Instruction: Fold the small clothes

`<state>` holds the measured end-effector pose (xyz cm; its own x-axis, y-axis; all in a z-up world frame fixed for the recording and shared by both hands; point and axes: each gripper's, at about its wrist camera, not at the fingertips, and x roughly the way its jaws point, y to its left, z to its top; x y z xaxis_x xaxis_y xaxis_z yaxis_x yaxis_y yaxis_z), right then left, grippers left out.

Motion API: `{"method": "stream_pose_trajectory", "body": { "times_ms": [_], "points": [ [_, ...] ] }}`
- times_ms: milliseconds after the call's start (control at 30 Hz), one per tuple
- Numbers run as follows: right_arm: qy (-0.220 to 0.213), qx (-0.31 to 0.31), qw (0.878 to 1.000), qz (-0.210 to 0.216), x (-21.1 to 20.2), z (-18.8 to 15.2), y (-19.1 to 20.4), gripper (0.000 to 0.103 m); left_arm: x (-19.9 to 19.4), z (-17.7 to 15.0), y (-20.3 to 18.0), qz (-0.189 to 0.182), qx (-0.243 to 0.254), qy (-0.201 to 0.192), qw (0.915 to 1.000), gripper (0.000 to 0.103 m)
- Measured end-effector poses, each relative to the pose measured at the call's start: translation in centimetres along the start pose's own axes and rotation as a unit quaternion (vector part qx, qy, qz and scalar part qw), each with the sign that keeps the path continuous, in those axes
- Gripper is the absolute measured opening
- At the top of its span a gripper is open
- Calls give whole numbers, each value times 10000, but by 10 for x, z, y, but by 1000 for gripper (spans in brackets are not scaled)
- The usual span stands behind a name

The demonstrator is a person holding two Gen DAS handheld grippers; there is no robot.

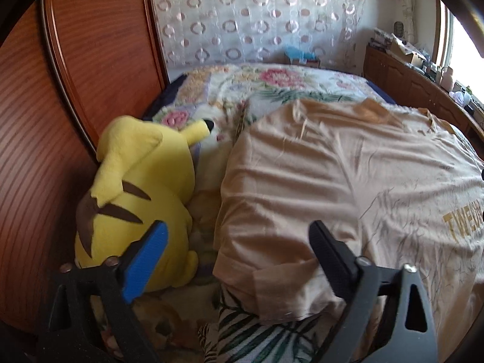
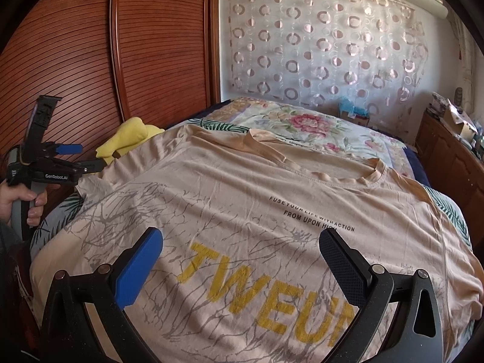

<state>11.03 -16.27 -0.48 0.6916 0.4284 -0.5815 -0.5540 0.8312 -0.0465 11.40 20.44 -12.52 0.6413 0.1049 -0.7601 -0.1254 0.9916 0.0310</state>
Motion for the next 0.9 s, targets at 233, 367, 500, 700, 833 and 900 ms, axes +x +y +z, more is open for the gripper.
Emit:
{"method": "stream_pose_trajectory", "body": {
  "times_ms": [233,367,500,700,833,900],
  "points": [
    [254,-22,9996,142,11,10,2,103,9,-9,6,-611,-212,300,9975,69],
    [236,1,9995,191,9,14,1,103,9,-8,5,-1002,-287,353,9939,45],
    [78,3,9998,198,-1,15,5,103,3,-6,-4,-512,100,199,9984,13],
    [-127,-58,9997,199,-13,11,12,103,-12,-2,-13,-365,475,-21,9982,6],
    [-227,-34,9996,178,-21,9,10,103,-36,10,-28,-329,670,-407,9964,6],
    [-285,-14,9995,150,-25,9,8,103,-46,17,-40,-395,789,-568,9945,6]
  ]
}}
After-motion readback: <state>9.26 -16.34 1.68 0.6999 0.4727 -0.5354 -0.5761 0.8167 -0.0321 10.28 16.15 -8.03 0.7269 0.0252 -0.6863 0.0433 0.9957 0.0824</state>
